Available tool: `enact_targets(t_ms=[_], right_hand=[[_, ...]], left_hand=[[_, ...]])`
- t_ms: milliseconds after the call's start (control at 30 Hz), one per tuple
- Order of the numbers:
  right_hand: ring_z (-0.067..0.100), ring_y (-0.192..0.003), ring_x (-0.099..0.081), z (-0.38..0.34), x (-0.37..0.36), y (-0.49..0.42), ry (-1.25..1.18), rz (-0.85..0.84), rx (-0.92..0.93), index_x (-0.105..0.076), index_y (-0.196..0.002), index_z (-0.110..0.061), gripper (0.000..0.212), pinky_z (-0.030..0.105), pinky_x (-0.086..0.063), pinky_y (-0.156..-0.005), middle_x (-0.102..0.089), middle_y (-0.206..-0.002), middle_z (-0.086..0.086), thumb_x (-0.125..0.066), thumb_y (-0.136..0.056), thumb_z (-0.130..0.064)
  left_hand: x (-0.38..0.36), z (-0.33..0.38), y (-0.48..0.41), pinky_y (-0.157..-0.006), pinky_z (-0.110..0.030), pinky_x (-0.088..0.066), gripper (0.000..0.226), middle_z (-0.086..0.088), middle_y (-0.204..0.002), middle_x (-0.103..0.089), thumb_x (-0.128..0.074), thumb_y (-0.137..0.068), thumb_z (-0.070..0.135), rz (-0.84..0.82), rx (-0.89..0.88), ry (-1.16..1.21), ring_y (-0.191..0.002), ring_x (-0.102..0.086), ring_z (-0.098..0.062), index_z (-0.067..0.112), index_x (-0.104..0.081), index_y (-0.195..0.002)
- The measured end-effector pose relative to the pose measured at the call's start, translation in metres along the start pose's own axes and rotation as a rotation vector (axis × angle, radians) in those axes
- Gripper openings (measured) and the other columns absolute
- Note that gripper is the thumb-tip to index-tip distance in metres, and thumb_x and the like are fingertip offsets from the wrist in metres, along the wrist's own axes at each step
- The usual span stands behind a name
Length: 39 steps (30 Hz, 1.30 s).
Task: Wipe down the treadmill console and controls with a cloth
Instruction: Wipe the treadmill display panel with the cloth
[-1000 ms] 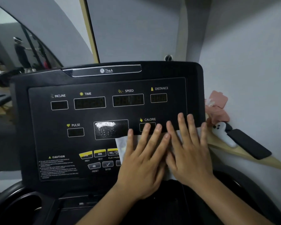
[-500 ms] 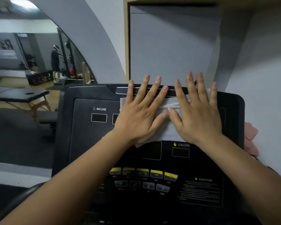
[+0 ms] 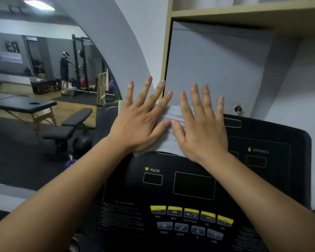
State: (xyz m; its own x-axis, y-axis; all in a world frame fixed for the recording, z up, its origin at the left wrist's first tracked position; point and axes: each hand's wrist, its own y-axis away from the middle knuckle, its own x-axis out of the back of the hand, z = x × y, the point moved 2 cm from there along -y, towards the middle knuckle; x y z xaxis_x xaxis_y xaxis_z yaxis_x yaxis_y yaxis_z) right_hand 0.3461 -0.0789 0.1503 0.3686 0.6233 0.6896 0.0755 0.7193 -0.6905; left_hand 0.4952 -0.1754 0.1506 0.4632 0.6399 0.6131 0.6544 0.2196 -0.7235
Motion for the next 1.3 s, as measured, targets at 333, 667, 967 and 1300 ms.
enact_targets(t_ms=[333,667,967,1300], right_hand=[[0.031,-0.149,0.014,-0.087,-0.007,-0.030,0.031,0.005,0.114,0.006,-0.155,-0.025,0.069,0.062,-0.001,-0.117,0.011,-0.163,0.011,-0.011,-0.097,-0.059],[0.032,-0.150,0.008,-0.119,-0.016,0.020,0.001,-0.014,0.207,-0.005,-0.156,-0.023,0.070,0.063,-0.002,-0.116,0.003,-0.163,0.015,-0.023,-0.098,-0.057],[0.031,-0.150,0.005,-0.129,-0.027,0.103,-0.073,-0.048,0.248,-0.008,-0.155,-0.020,0.071,0.063,-0.001,-0.117,-0.001,-0.163,0.014,-0.034,-0.098,-0.053],[0.029,-0.151,0.004,-0.131,-0.034,0.105,-0.010,-0.053,0.331,-0.010,-0.156,-0.020,0.066,0.056,0.000,-0.120,0.000,-0.163,0.010,-0.027,-0.099,-0.050]], left_hand=[[0.002,-0.063,0.058,-0.117,-0.066,-0.003,0.071,-0.011,-0.166,-0.005,-0.021,-0.099,0.053,0.023,0.151,0.126,-0.153,0.003,-0.032,0.016,-0.015,-0.158],[-0.009,-0.035,0.139,-0.119,-0.063,0.000,0.074,-0.017,-0.165,-0.002,-0.032,-0.098,0.052,0.006,0.241,0.220,-0.152,0.005,-0.034,0.011,-0.015,-0.158],[0.004,-0.003,0.209,-0.117,-0.065,0.003,0.087,-0.019,-0.165,0.000,-0.033,-0.095,0.060,-0.066,0.258,0.209,-0.152,0.003,-0.036,0.004,-0.008,-0.157],[-0.017,0.013,0.200,-0.118,-0.065,-0.004,0.068,-0.015,-0.165,-0.005,-0.028,-0.101,0.043,-0.047,0.253,0.185,-0.152,0.001,-0.037,0.006,-0.017,-0.156]])
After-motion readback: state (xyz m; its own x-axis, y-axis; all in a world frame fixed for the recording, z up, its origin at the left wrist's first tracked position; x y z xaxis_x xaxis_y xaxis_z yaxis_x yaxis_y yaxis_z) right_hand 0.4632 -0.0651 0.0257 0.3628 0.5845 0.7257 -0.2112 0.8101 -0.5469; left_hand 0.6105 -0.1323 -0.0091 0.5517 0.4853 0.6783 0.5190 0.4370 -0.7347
